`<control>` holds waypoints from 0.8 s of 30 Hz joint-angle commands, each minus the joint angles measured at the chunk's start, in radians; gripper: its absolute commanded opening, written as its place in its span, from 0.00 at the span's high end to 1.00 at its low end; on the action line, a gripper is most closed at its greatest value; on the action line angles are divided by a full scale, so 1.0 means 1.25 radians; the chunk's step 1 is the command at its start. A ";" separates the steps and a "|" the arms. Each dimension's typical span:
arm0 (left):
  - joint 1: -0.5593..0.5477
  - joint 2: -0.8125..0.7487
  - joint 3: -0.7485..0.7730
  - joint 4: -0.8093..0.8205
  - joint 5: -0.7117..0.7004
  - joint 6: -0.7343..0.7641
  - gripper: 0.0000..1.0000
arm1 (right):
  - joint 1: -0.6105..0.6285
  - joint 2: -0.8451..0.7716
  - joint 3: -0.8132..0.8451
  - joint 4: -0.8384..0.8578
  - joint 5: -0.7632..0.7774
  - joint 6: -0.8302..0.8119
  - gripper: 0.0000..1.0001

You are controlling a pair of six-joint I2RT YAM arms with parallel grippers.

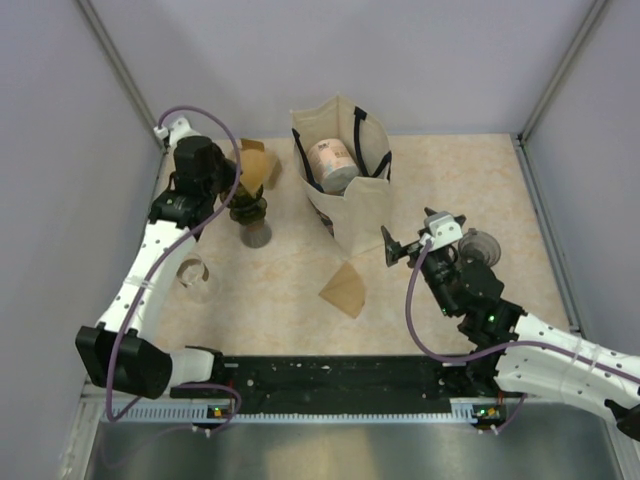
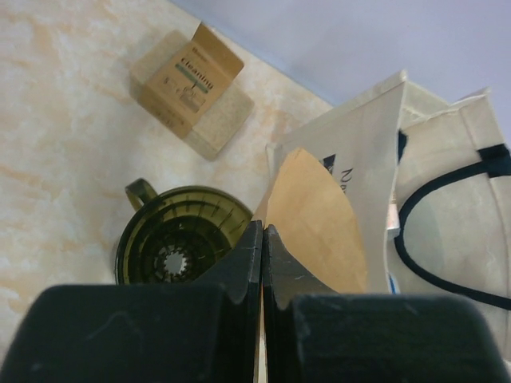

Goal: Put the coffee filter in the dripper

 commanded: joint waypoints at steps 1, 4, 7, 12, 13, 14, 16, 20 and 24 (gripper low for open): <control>0.011 -0.006 -0.037 0.029 -0.001 -0.027 1.00 | 0.005 0.004 0.001 0.034 0.005 -0.006 0.01; 0.016 -0.015 -0.056 0.018 -0.023 -0.025 1.00 | 0.005 0.008 0.001 0.033 0.003 -0.006 0.01; 0.020 -0.022 -0.070 0.008 -0.037 -0.026 1.00 | 0.004 0.011 0.001 0.035 0.003 -0.006 0.01; 0.028 -0.024 -0.097 0.002 -0.037 -0.039 1.00 | 0.004 0.018 0.001 0.038 -0.007 -0.006 0.01; 0.029 -0.024 -0.103 0.002 -0.043 -0.042 1.00 | 0.002 0.019 0.004 0.037 -0.007 -0.007 0.01; 0.029 -0.022 -0.105 0.000 -0.047 -0.043 1.00 | 0.002 0.020 0.002 0.037 -0.008 -0.007 0.01; 0.030 -0.021 -0.107 0.003 -0.051 -0.041 1.00 | 0.002 0.020 0.004 0.035 -0.012 -0.007 0.01; 0.030 -0.002 -0.100 -0.001 -0.047 -0.036 1.00 | 0.001 0.023 0.001 0.035 -0.013 -0.009 0.01; 0.030 0.008 -0.102 -0.003 -0.047 -0.035 1.00 | 0.002 0.022 0.001 0.034 -0.014 -0.011 0.01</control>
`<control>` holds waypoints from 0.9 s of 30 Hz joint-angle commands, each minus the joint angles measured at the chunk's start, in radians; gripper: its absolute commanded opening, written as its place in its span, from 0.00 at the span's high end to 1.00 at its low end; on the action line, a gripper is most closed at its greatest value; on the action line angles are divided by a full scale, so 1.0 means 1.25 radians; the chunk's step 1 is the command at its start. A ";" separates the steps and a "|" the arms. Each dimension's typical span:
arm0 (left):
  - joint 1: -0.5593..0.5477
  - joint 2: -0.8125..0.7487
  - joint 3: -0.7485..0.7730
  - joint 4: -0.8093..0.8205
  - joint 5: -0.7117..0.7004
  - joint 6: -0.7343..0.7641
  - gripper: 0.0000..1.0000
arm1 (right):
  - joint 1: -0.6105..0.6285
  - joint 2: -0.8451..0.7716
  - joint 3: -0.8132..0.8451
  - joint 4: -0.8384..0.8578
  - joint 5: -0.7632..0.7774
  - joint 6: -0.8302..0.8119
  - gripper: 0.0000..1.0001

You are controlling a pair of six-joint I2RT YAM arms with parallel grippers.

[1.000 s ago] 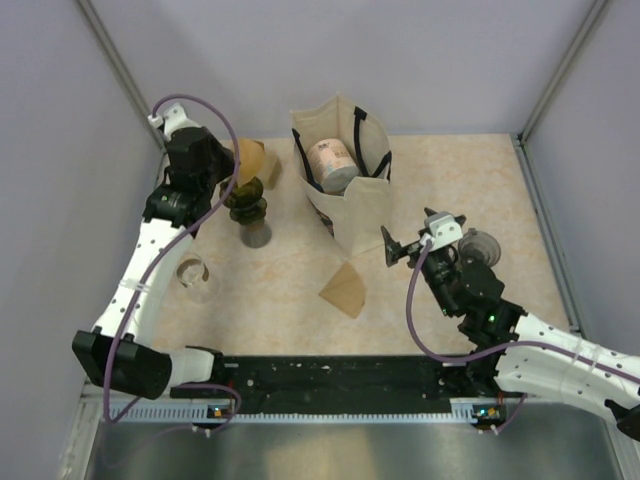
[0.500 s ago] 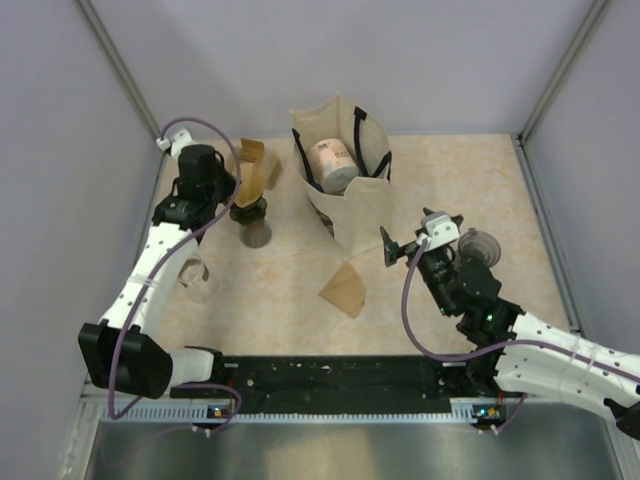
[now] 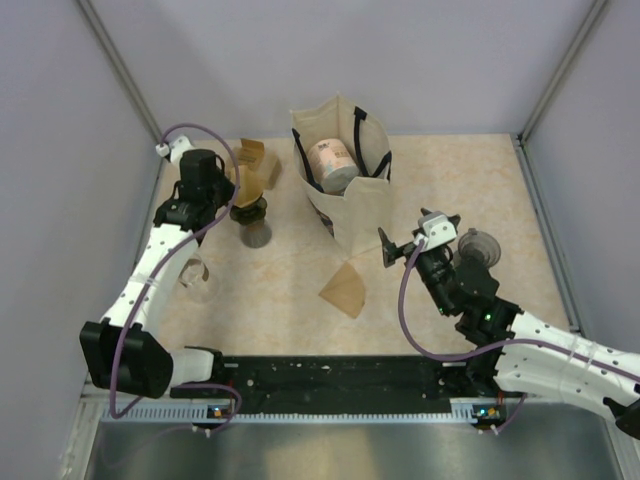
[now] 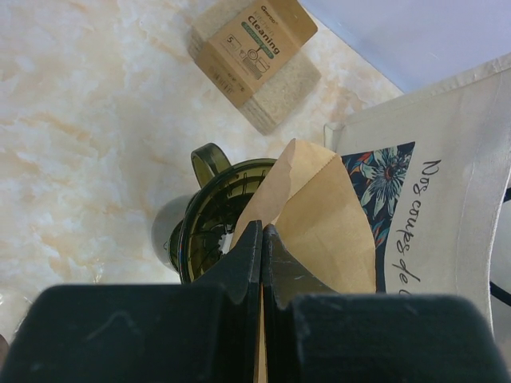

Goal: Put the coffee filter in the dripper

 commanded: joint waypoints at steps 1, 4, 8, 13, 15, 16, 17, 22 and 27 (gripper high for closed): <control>0.004 0.010 0.000 0.016 -0.010 0.000 1.00 | 0.001 0.001 0.001 0.034 -0.005 -0.005 0.01; 0.004 0.008 -0.002 0.008 -0.013 0.001 1.00 | 0.001 0.003 0.001 0.035 -0.005 -0.009 0.01; 0.004 0.014 0.000 -0.005 -0.016 0.008 1.00 | 0.001 0.006 0.000 0.034 -0.005 -0.012 0.01; 0.004 0.045 0.026 -0.048 -0.008 0.020 1.00 | 0.000 0.009 0.000 0.035 -0.002 -0.016 0.01; 0.004 0.052 0.027 -0.049 0.000 0.021 1.00 | 0.000 0.012 -0.001 0.035 -0.002 -0.015 0.01; 0.004 0.054 0.029 -0.051 0.001 0.020 1.00 | 0.000 0.012 -0.001 0.035 -0.003 -0.015 0.01; 0.004 0.055 0.031 -0.051 0.000 0.021 1.00 | 0.000 0.012 -0.001 0.035 -0.003 -0.017 0.01; 0.004 0.045 0.031 -0.049 -0.008 0.021 1.00 | 0.001 0.012 -0.001 0.035 -0.006 -0.016 0.01; 0.004 0.049 0.051 -0.070 -0.008 0.022 1.00 | 0.000 0.014 0.000 0.035 -0.010 -0.017 0.01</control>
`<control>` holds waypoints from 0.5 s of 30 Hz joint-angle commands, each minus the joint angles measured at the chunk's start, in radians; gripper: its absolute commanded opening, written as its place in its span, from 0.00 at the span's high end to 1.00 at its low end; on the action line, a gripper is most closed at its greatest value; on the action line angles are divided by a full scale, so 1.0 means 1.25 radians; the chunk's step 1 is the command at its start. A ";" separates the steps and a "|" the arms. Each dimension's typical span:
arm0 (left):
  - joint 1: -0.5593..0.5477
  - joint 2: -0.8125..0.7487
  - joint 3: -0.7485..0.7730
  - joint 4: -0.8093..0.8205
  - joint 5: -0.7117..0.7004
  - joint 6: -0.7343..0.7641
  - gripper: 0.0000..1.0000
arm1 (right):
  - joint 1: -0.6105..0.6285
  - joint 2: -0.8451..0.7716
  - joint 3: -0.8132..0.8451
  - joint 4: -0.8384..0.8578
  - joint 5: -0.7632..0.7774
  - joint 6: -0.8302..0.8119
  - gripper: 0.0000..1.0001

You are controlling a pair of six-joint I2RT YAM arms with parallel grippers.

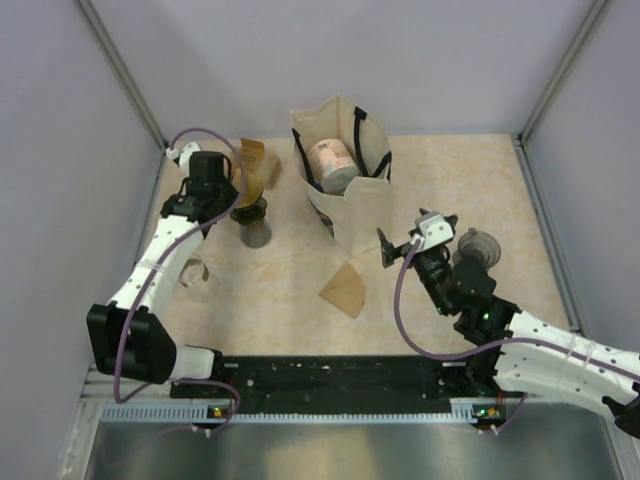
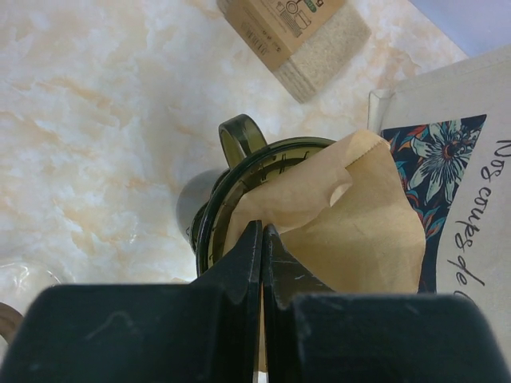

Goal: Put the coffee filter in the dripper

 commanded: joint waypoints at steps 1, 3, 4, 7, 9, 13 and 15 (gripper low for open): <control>0.003 -0.009 0.050 -0.013 -0.009 0.012 0.93 | 0.000 0.004 -0.002 0.034 -0.010 -0.009 0.01; 0.003 -0.009 0.063 -0.018 -0.007 0.012 0.84 | 0.001 0.005 0.000 0.033 -0.011 -0.011 0.01; 0.003 -0.009 0.067 -0.019 -0.007 0.014 0.80 | 0.001 0.005 0.000 0.033 -0.012 -0.011 0.01; 0.003 -0.012 0.073 -0.022 -0.010 0.013 0.73 | 0.000 0.004 0.001 0.022 -0.018 -0.010 0.01; 0.003 -0.012 0.083 -0.031 -0.014 0.011 0.68 | 0.000 0.004 0.004 0.014 -0.029 -0.008 0.01; 0.003 -0.020 0.092 -0.044 -0.026 0.016 0.60 | 0.001 0.004 0.004 0.013 -0.043 -0.008 0.01; 0.003 -0.026 0.094 -0.046 -0.030 0.017 0.54 | 0.000 0.006 0.005 0.011 -0.043 -0.009 0.01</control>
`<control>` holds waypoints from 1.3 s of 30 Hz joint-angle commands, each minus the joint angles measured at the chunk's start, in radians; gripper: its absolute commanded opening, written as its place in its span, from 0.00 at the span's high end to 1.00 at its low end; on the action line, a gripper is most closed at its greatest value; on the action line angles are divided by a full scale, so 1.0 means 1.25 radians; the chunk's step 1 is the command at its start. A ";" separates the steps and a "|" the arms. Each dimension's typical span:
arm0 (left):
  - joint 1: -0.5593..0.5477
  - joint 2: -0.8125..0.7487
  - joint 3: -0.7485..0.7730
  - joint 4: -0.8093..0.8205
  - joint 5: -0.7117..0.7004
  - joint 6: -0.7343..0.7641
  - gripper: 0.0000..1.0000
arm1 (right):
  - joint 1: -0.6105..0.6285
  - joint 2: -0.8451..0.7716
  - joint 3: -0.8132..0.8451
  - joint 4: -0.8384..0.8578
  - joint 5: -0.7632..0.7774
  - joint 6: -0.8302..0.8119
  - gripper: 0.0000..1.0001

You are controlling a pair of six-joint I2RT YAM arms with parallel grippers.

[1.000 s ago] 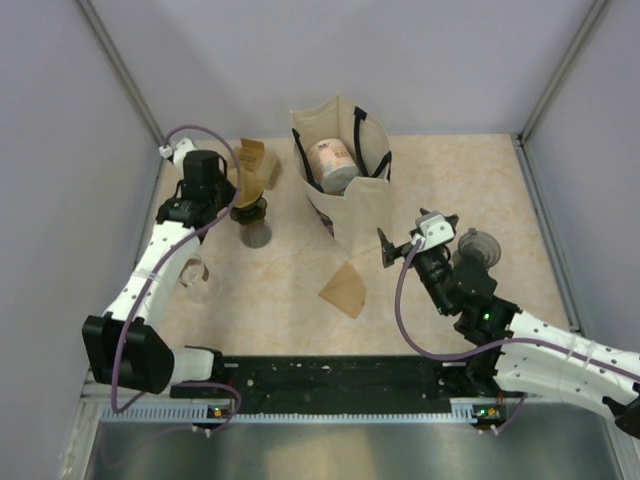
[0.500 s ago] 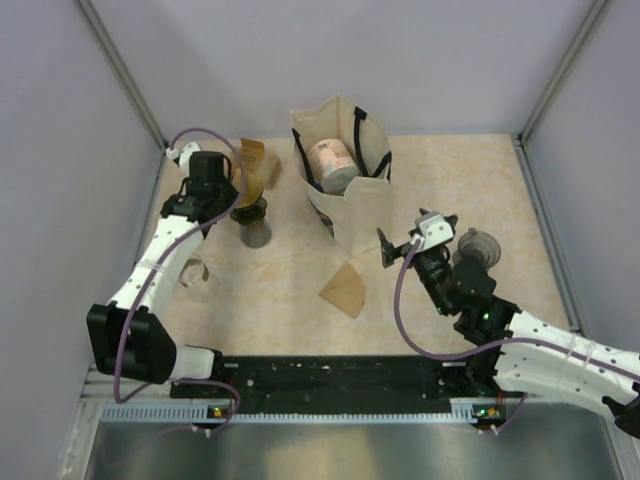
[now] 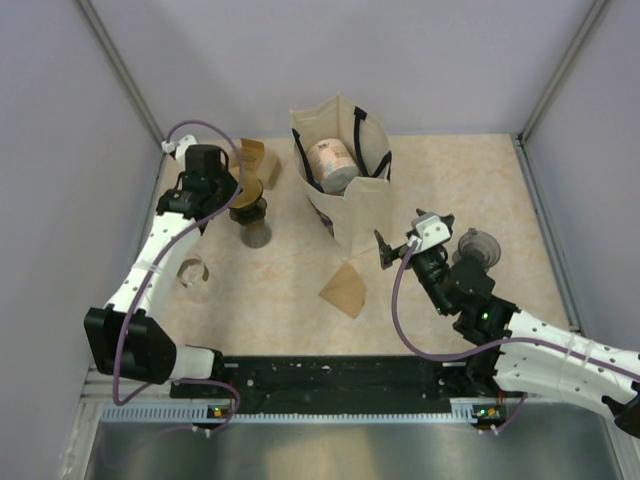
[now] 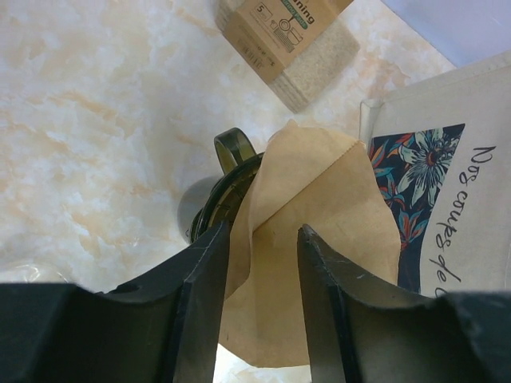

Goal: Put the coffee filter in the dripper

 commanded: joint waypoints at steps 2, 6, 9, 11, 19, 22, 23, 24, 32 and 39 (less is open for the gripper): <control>0.003 -0.037 0.037 -0.003 -0.022 0.006 0.50 | 0.000 -0.001 0.005 0.015 -0.018 -0.003 0.01; 0.002 -0.049 0.049 -0.010 -0.019 0.013 0.44 | 0.000 0.000 0.006 0.013 -0.019 -0.002 0.01; 0.002 -0.052 0.062 -0.027 -0.028 0.017 0.43 | 0.002 -0.002 0.005 0.013 -0.021 -0.002 0.01; 0.002 -0.055 0.070 -0.033 -0.037 0.020 0.41 | 0.002 -0.002 0.006 0.013 -0.021 0.000 0.01; 0.001 -0.081 0.087 -0.041 0.001 0.033 0.15 | 0.000 -0.002 0.006 0.010 -0.018 -0.002 0.01; -0.004 -0.104 0.087 -0.038 0.023 0.040 0.01 | 0.002 -0.002 0.007 0.006 -0.015 0.007 0.01; -0.007 -0.111 0.089 -0.038 0.033 0.042 0.01 | 0.002 -0.001 0.007 0.005 -0.016 0.011 0.01; -0.010 -0.120 0.089 -0.038 0.046 0.046 0.01 | 0.000 -0.002 0.009 0.005 -0.015 0.015 0.01; -0.139 -0.184 0.087 -0.032 0.074 0.094 0.01 | 0.002 -0.020 0.013 -0.059 0.033 0.166 0.01; -0.270 -0.216 0.001 0.030 0.173 0.112 0.01 | -0.017 -0.066 0.038 -0.205 0.106 0.365 0.01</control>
